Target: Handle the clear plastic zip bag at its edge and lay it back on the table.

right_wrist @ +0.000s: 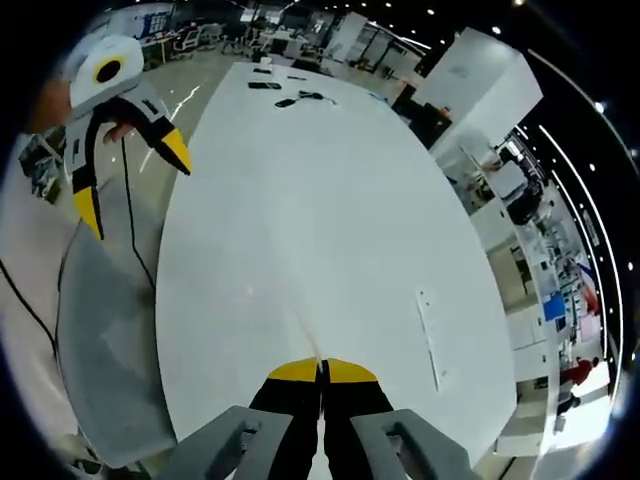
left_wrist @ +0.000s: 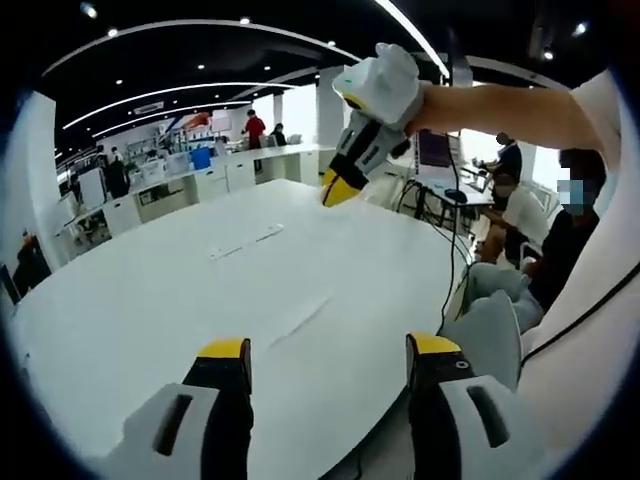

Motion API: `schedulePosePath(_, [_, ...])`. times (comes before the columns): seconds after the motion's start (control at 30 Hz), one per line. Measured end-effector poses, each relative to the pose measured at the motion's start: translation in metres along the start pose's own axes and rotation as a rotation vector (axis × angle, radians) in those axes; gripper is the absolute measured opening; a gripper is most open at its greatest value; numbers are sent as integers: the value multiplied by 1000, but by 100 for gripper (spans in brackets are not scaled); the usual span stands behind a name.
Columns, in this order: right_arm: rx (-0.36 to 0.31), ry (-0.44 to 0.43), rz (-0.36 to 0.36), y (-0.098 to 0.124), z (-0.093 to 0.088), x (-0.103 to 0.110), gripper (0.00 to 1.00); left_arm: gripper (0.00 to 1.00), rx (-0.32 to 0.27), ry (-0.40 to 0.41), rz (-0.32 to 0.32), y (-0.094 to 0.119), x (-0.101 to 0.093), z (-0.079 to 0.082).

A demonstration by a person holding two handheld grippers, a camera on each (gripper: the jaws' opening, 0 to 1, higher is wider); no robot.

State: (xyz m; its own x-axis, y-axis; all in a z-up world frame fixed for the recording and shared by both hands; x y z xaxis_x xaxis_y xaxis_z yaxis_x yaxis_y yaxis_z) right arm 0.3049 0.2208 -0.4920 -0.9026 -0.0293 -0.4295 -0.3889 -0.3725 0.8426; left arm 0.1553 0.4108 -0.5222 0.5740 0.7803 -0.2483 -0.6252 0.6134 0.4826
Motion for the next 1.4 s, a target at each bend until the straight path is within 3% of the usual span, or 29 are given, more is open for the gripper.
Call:
schedulePosePath(0.37, [9, 4, -73, -11, 1, -17, 0, 63, -5, 42, 9, -2, 6, -3])
schedulePosePath(0.87, [16, -30, -165, -36, -16, -41, 0, 64, -1, 58, 21, -8, 9, -2])
schedulePosePath(1.2, [27, 7, -266, -53, -25, -54, 0, 69, -18, 81, 35, -12, 17, -4])
schedulePosePath(1.4, [16, 42, -315, -60, -23, -49, 0, 69, -10, 92, 45, -14, 22, -9])
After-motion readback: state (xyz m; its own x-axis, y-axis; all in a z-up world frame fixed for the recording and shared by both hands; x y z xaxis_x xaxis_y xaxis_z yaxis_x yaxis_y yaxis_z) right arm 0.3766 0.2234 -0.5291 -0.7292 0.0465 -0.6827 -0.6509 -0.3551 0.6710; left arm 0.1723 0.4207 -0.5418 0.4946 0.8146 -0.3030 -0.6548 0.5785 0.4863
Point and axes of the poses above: the point that each gripper's makers call its tool centre point, and the gripper's own axes: y roughly backward along the fingers, x roughly to its left, z roughly out of its top, the point moved 6 cm from there along y, roughly backward along the fingers, and after that the axes turned 13 degrees about y, right-handed, at the moved point
